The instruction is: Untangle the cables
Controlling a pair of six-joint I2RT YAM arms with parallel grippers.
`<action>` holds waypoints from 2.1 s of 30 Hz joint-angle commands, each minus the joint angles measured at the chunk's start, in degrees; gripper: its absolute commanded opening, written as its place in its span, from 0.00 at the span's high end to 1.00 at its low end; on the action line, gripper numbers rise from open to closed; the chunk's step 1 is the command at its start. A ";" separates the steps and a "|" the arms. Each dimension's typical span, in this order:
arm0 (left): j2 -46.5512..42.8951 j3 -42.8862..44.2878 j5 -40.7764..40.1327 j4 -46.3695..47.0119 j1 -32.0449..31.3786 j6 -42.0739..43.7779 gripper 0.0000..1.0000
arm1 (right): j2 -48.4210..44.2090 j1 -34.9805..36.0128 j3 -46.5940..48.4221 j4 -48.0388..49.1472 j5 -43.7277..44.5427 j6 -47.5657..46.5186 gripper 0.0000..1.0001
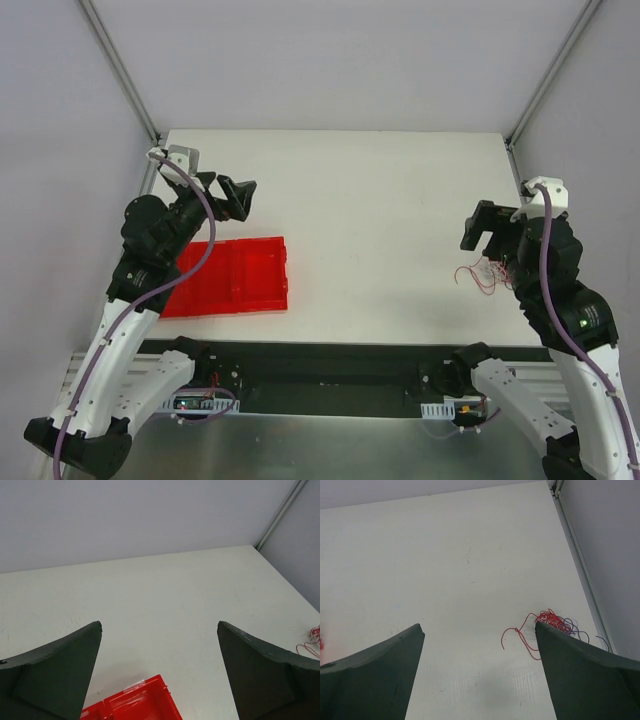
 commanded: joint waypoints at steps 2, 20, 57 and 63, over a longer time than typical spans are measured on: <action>1.91 0.35 3.16 -0.37 0.09 1.37 0.01 | 3.09 -0.13 1.39 -1.34 1.02 1.52 0.04; 4.55 0.70 8.16 -1.34 0.00 -3.37 0.01 | 18.47 -24.98 -11.78 4.72 -7.41 18.29 0.04; 15.53 1.75 22.14 -1.34 -2.37 -6.36 0.14 | 37.21 -14.48 -25.67 22.74 -29.55 20.16 0.25; 18.25 2.37 24.60 -1.34 -2.37 -8.03 0.26 | 35.27 -4.37 -25.59 23.01 -43.18 20.51 0.25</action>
